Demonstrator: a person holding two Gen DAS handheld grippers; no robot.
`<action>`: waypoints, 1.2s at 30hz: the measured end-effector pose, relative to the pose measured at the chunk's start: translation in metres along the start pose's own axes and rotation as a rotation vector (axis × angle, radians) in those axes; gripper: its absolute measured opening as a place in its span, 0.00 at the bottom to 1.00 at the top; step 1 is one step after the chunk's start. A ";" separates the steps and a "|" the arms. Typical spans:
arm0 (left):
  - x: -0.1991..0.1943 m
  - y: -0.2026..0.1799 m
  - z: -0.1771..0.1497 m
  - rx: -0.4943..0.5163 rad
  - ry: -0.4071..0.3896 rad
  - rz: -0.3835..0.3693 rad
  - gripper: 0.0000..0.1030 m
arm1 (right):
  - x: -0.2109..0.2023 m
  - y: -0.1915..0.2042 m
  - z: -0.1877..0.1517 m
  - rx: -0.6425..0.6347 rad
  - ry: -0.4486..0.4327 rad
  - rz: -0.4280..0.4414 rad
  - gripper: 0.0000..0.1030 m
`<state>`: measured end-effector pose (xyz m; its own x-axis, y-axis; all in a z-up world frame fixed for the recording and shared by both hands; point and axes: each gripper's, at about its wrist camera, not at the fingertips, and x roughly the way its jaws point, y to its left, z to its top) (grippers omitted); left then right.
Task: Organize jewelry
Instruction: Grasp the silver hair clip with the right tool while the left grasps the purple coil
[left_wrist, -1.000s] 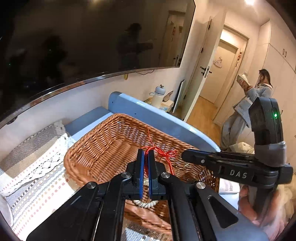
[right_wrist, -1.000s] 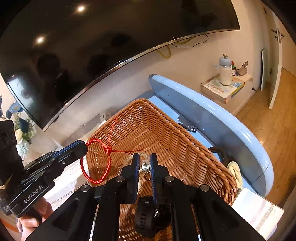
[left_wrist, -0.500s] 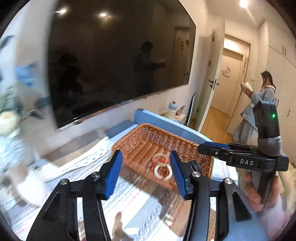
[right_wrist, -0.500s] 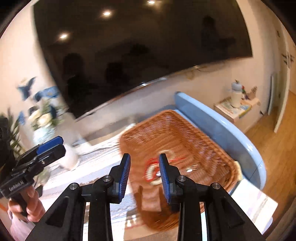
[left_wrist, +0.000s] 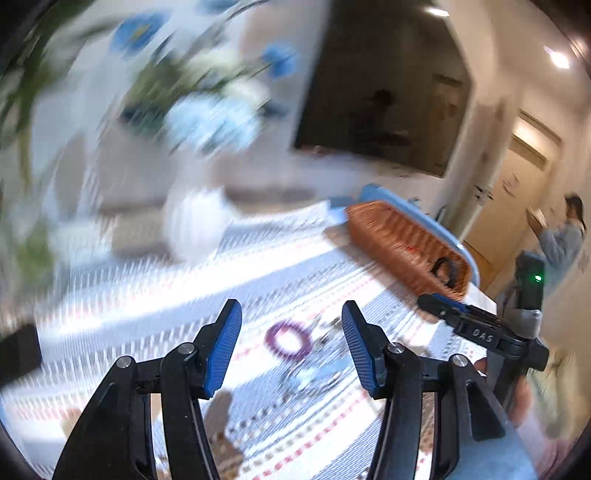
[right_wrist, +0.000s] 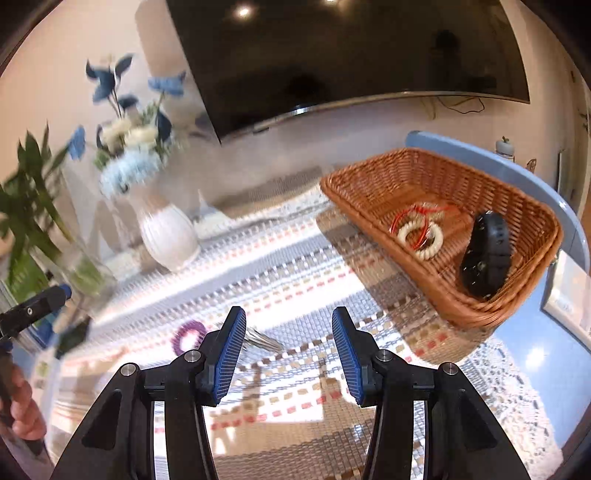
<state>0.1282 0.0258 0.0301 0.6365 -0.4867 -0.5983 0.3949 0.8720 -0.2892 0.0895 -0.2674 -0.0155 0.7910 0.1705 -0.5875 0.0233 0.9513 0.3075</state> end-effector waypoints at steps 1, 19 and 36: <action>0.007 0.008 -0.009 -0.025 0.016 0.006 0.55 | 0.004 0.001 -0.002 -0.007 0.002 -0.015 0.48; 0.081 0.040 -0.059 -0.113 0.221 0.097 0.54 | 0.026 -0.001 -0.016 -0.043 0.054 -0.078 0.48; 0.097 0.028 -0.004 -0.147 0.333 -0.017 0.51 | 0.051 0.036 -0.014 -0.451 0.283 -0.036 0.48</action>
<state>0.1985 0.0033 -0.0393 0.3709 -0.4785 -0.7959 0.2882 0.8740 -0.3911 0.1218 -0.2206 -0.0451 0.5969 0.1387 -0.7902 -0.2670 0.9631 -0.0326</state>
